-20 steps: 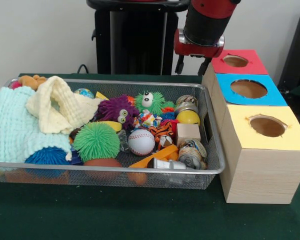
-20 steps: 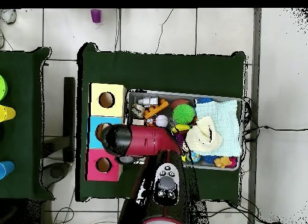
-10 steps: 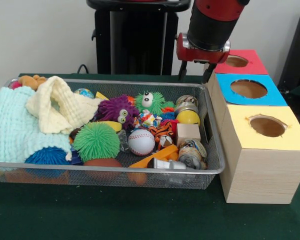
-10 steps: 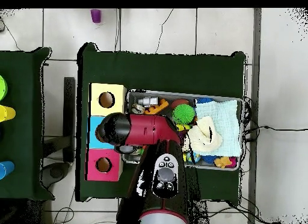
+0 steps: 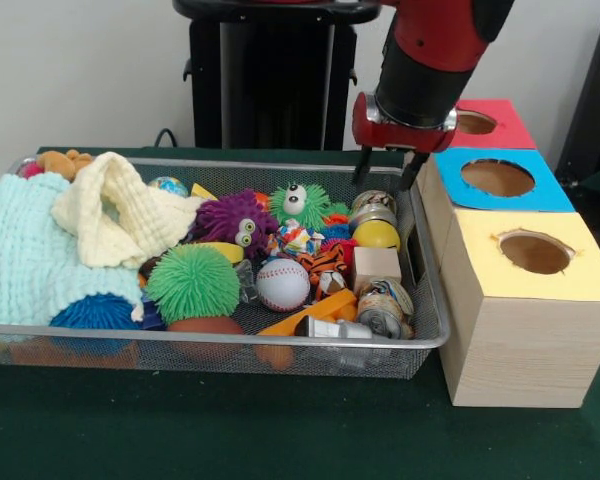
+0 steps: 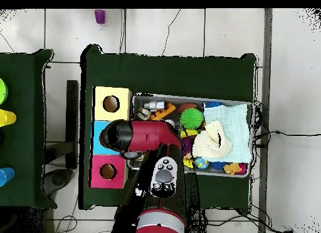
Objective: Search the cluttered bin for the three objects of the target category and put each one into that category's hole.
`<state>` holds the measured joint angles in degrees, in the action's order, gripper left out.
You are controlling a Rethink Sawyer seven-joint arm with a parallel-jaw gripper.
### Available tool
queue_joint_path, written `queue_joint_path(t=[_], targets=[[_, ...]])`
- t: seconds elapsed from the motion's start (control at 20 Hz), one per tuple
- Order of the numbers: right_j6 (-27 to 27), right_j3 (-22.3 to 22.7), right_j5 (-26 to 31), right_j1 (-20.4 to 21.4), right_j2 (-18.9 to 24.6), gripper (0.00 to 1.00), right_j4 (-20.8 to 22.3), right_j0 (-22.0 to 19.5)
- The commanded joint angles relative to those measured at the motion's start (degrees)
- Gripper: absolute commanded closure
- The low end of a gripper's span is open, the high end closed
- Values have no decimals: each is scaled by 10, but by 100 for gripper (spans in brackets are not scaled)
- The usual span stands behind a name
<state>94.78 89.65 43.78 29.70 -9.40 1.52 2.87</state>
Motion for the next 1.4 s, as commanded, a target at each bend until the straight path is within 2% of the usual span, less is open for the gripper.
queue_joint_path(t=[0.05, 0.45, 0.6, 0.85, 0.9, 1.2, 1.4], targets=[[132, -23, -86, -62, -7, 0, 22, 7], [118, -31, -158, -112, -18, 0, 13, 5], [108, -51, -159, -139, -26, 0, 14, 11], [96, -51, -190, -171, -25, 0, 20, 9], [89, -50, -191, -171, -20, 0, 21, 5], [106, 9, -282, -174, -4, 0, 22, -7], [123, 20, -333, -190, -26, 0, 27, 11]])
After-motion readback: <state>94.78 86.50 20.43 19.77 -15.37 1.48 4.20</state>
